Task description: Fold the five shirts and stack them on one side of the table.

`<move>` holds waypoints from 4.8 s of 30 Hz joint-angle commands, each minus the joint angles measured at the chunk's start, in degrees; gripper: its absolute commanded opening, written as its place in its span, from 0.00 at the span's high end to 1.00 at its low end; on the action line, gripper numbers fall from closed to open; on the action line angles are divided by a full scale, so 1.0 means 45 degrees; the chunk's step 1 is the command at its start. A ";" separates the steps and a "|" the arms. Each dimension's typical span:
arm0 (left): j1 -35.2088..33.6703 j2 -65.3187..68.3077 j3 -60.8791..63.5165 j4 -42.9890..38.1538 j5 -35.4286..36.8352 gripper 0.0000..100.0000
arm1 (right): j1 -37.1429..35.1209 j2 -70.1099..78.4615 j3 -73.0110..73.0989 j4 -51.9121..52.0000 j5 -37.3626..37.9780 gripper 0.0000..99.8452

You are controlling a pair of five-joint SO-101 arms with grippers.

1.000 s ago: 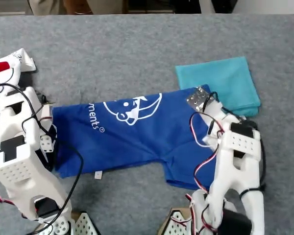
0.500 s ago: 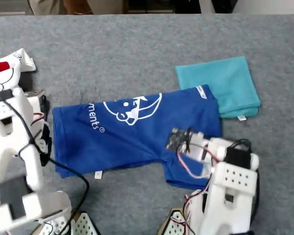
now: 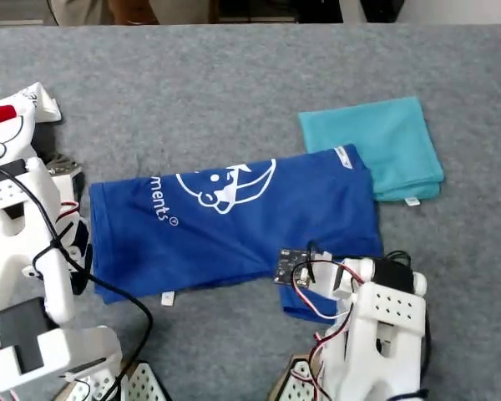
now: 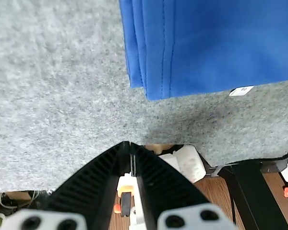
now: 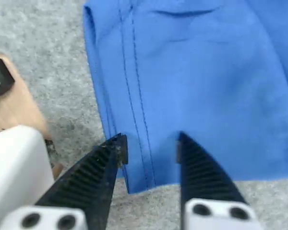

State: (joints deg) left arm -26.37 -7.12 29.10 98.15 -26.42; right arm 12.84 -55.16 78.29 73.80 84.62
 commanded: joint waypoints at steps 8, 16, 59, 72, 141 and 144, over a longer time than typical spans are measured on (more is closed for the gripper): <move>0.0000 0.0694 -0.0059 0.0020 0.0977 0.98 | -0.0127 0.3350 -0.0342 -0.0957 0.0821 0.79; -0.0039 0.0694 -0.0078 0.0234 0.1055 0.98 | -0.0088 0.3565 -0.0244 -0.1621 0.0957 0.79; -0.0039 0.0615 -0.1035 0.0567 0.1035 0.98 | -0.2471 1.1302 -1.3118 0.0020 -0.1231 1.00; -0.0039 0.0615 -0.1035 0.0567 0.0938 0.98 | -0.3722 1.5463 -1.7201 0.0020 -0.3028 0.80; -0.0137 -0.0557 -0.1934 0.0567 0.0430 0.98 | -0.3683 0.7824 -1.1770 -0.0645 -0.4943 1.00; -0.0059 -0.1944 -0.1700 0.0567 0.0430 0.98 | -0.3722 0.6535 -0.9973 -0.0821 -0.4317 1.00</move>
State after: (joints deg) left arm -26.37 -9.58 22.15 99.74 -24.66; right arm -4.75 -19.38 28.18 69.67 62.55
